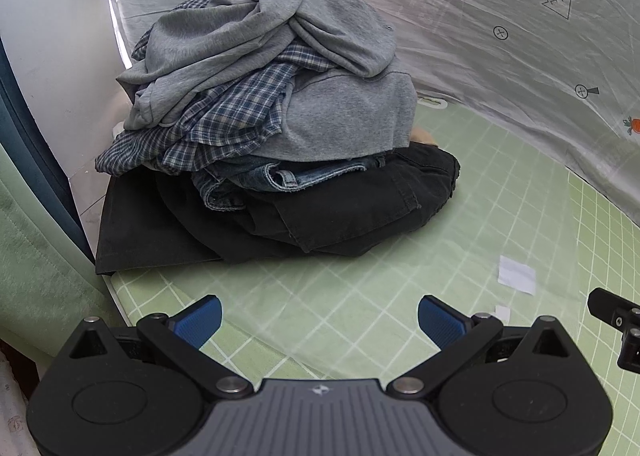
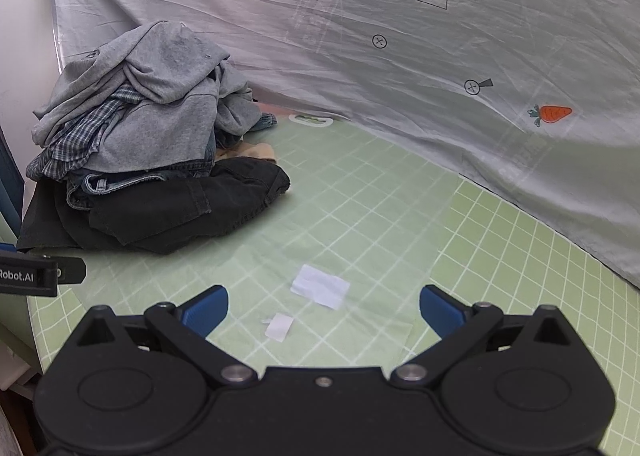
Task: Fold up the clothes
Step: 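Reach both grippers into the grey garment on the pile and close them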
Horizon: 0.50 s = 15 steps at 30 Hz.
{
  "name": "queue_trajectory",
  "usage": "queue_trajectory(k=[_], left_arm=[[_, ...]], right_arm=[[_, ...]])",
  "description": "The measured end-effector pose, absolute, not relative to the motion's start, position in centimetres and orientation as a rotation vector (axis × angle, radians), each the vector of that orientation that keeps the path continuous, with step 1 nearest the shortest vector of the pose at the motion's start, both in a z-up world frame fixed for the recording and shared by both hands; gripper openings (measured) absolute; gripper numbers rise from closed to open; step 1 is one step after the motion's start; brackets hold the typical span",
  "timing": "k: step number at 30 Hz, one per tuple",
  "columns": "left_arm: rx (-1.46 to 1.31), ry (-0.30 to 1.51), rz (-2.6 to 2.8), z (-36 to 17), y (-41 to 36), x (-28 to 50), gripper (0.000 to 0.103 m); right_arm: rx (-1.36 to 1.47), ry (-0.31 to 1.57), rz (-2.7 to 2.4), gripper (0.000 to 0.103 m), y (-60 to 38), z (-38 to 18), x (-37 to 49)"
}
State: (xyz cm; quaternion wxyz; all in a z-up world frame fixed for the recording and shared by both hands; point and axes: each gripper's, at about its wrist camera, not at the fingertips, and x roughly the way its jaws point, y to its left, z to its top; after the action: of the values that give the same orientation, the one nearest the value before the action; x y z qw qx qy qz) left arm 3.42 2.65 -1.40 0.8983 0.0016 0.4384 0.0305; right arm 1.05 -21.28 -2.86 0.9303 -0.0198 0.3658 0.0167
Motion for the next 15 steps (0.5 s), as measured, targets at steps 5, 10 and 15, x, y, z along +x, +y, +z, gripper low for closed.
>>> queue_trajectory(k=[5,10,15], left_arm=[[-0.055,0.889,0.114,0.1,5.8,6.7,0.103],[-0.052,0.846,0.178,1.9,8.7,11.3,0.102],[-0.073,0.812,0.219,3.2,11.3,15.9,0.098]], right_arm=[[-0.058,0.734,0.069,0.103,-20.4,-2.0,5.2],[-0.106,0.689,0.126,0.103,-18.2,-0.6,11.3],[-0.145,0.658,0.24,0.1,-14.1,0.1,17.4]])
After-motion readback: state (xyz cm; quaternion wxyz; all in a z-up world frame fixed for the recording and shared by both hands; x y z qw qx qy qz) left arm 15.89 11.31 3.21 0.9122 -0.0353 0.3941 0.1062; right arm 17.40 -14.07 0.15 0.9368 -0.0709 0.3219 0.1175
